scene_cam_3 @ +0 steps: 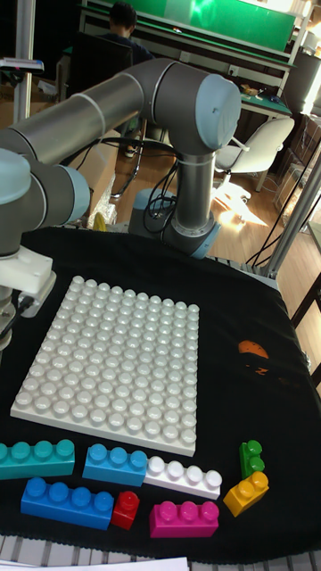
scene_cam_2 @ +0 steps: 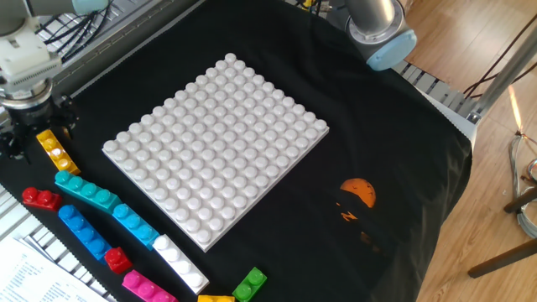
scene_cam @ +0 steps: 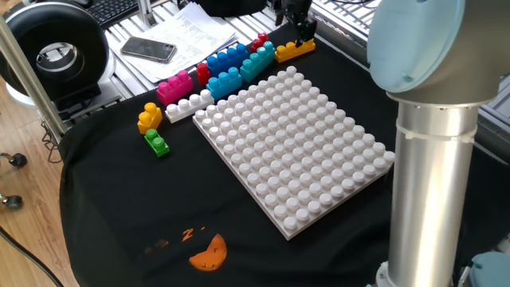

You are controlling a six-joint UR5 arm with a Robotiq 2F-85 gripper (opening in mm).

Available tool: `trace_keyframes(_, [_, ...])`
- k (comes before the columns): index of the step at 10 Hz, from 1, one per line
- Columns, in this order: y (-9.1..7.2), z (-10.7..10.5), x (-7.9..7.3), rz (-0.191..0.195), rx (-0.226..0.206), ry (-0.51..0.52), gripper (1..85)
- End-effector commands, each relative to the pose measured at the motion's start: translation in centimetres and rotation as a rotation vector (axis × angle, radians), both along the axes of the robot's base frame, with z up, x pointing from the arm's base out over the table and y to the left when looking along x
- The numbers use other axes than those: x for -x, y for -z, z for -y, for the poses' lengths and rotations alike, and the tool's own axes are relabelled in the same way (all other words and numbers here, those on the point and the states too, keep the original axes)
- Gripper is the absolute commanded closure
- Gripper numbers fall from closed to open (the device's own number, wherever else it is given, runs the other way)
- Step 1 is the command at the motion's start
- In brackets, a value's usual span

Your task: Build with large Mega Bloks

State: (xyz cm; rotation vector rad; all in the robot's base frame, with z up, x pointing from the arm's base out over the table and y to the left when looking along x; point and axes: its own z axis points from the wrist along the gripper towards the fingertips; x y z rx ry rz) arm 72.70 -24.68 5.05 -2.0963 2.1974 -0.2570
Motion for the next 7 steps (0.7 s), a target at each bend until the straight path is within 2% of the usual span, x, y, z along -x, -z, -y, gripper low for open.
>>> trace_keyframes(1, [1.0, 0.1, 0.5, -0.024, -0.004, 0.028, 4.7])
trace_keyframes(4, [1.6, 0.8, 0.5, -0.024, 0.017, 0.048, 7.7])
trace_keyframes(7, [2.8, 1.0, 0.1, -0.009, 0.019, 0.056, 10.0])
